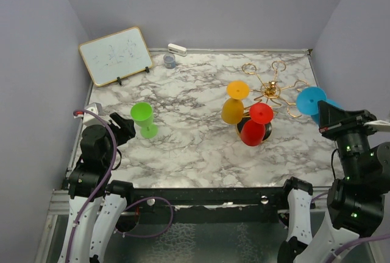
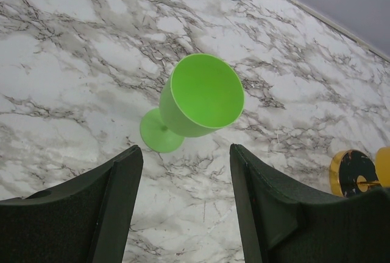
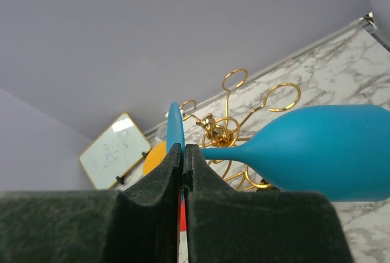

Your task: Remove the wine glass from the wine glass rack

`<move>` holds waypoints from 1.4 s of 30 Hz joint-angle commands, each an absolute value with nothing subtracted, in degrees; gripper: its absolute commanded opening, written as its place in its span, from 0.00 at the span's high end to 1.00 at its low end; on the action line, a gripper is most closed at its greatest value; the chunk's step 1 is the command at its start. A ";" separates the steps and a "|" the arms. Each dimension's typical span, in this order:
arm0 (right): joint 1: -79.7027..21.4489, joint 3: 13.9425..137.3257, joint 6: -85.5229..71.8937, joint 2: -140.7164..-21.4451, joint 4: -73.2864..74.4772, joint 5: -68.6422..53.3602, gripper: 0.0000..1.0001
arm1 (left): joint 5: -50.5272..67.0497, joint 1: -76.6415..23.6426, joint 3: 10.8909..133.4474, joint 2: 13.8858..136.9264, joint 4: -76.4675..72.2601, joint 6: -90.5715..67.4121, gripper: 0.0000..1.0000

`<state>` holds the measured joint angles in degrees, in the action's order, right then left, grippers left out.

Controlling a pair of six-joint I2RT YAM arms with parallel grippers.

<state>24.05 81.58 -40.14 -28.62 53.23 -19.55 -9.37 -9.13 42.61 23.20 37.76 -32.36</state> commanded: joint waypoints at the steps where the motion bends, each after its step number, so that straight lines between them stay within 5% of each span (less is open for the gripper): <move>1: 23.73 81.54 -35.40 -35.93 41.53 -30.90 0.99 | -7.95 -9.32 42.19 22.92 36.19 -31.86 0.38; 23: 18.60 102.14 -56.18 -68.90 1.96 -63.51 0.99 | -7.69 -9.32 42.71 25.24 36.81 -31.72 0.38; 31: 4.33 102.73 -51.08 -74.60 -0.56 -59.02 0.99 | -8.09 -9.32 43.06 24.70 37.18 -31.83 0.38; 42: -23.45 101.89 -15.55 -77.69 19.41 -37.93 0.99 | -2.90 -9.32 48.74 26.20 35.06 -36.21 0.34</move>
<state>-13.72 101.73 -33.87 -77.03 11.14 -51.48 -6.96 -9.13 43.24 26.11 37.82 -32.88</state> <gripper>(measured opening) 0.019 0.653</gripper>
